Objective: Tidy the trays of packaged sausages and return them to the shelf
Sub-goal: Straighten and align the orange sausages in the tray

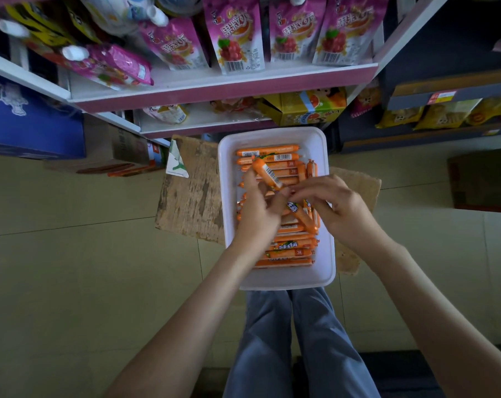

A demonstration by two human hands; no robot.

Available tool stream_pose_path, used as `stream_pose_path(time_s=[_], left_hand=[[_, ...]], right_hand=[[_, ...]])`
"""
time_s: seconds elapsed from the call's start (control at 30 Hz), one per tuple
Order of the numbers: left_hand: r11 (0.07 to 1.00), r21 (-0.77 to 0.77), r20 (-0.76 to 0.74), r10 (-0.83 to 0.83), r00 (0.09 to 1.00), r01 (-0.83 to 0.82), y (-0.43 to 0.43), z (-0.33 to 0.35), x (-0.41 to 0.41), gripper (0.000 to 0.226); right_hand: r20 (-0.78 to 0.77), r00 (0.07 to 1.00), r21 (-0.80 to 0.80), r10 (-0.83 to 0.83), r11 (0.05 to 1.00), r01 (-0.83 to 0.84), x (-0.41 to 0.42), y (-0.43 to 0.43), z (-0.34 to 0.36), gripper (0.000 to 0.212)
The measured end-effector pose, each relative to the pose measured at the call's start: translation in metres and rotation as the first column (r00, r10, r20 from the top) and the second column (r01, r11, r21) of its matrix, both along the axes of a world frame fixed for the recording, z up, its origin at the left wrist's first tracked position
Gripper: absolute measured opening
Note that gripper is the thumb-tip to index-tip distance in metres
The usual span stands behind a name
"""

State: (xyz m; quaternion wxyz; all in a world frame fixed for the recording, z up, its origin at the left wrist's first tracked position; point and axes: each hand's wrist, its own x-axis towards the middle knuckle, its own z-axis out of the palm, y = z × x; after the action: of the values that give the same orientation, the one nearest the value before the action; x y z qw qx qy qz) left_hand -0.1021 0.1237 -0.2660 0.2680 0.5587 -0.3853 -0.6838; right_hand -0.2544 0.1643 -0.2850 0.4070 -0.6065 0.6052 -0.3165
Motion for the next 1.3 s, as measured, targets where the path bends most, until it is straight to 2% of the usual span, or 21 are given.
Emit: stream_pose_path(time_s=[0.07, 0.23, 0.33, 0.43, 0.5, 0.6, 0.67, 0.77, 0.87, 0.93, 1.07, 1.13, 1.2, 1.27, 1.3], left_hand=[[0.982, 0.157, -0.102, 0.12, 0.988, -0.103, -0.001, -0.002, 0.0, 0.046], [0.885, 0.384, -0.226, 0.367, 0.902, -0.264, -0.007, -0.01, 0.005, 0.044], [0.827, 0.491, -0.284, 0.45, 0.846, -0.275, -0.008, -0.009, 0.007, 0.039], [0.816, 0.531, -0.331, 0.448, 0.83, -0.229, -0.008, -0.01, 0.011, 0.031], [0.801, 0.562, -0.298, 0.429, 0.853, -0.206, -0.009, -0.009, 0.012, 0.031], [0.793, 0.587, -0.094, 0.266, 0.959, -0.162, -0.007, -0.009, 0.01, 0.044], [0.764, 0.63, -0.022, 0.199, 0.98, -0.141, -0.006, -0.011, 0.009, 0.043], [0.664, 0.708, -0.018, 0.36, 0.933, -0.242, -0.011, -0.013, 0.009, 0.036], [0.593, 0.727, 0.078, 0.428, 0.9, -0.345, -0.015, -0.02, 0.011, 0.018], [0.59, 0.722, 0.077, 0.452, 0.889, -0.362, -0.013, -0.02, 0.014, 0.016], [0.615, 0.702, -0.104, 0.587, 0.803, -0.359, -0.007, -0.024, 0.024, 0.017], [0.696, 0.645, -0.217, 0.562, 0.798, -0.314, -0.005, -0.025, 0.027, 0.02], [0.79, 0.543, -0.262, 0.481, 0.836, -0.285, -0.003, -0.023, 0.028, 0.016], [0.881, 0.381, -0.222, 0.383, 0.897, -0.281, -0.003, -0.021, 0.029, 0.012], [0.917, 0.29, -0.173, 0.333, 0.927, -0.275, -0.002, -0.021, 0.029, 0.011]], right_hand=[[-0.001, 1.0, -0.006, 0.028, 1.0, -0.028, -0.002, 0.01, -0.006, 0.036], [0.051, 0.992, 0.024, 0.114, 0.993, -0.115, -0.009, 0.018, -0.011, 0.044], [0.082, 0.988, 0.023, 0.133, 0.991, -0.135, -0.008, 0.011, -0.006, 0.042], [0.148, 0.982, -0.009, 0.116, 0.993, -0.115, 0.0, 0.003, 0.001, 0.035], [0.181, 0.98, -0.008, 0.079, 0.997, -0.078, 0.003, -0.001, 0.005, 0.028], [0.231, 0.973, 0.062, 0.025, 0.997, -0.041, 0.005, -0.007, 0.01, 0.015], [0.279, 0.96, 0.103, 0.004, 0.994, -0.034, 0.007, -0.01, 0.012, 0.012], [0.328, 0.945, 0.122, 0.012, 0.991, -0.055, 0.011, -0.011, 0.012, 0.016], [0.378, 0.925, 0.121, -0.031, 0.993, -0.016, 0.012, -0.008, 0.01, 0.022], [0.46, 0.874, 0.123, -0.157, 0.986, 0.112, 0.01, -0.009, 0.011, 0.023], [0.591, 0.697, 0.219, -0.407, 0.912, 0.348, 0.003, -0.014, 0.006, 0.018], [0.615, 0.607, 0.288, -0.504, 0.86, 0.422, 0.0, -0.016, 0.004, 0.014], [0.619, 0.482, 0.416, -0.62, 0.779, 0.469, -0.003, -0.018, 0.001, 0.011], [0.58, 0.37, 0.571, -0.726, 0.685, 0.452, -0.005, -0.019, -0.001, 0.016], [0.549, 0.348, 0.624, -0.76, 0.65, 0.434, -0.007, -0.02, -0.003, 0.02]])
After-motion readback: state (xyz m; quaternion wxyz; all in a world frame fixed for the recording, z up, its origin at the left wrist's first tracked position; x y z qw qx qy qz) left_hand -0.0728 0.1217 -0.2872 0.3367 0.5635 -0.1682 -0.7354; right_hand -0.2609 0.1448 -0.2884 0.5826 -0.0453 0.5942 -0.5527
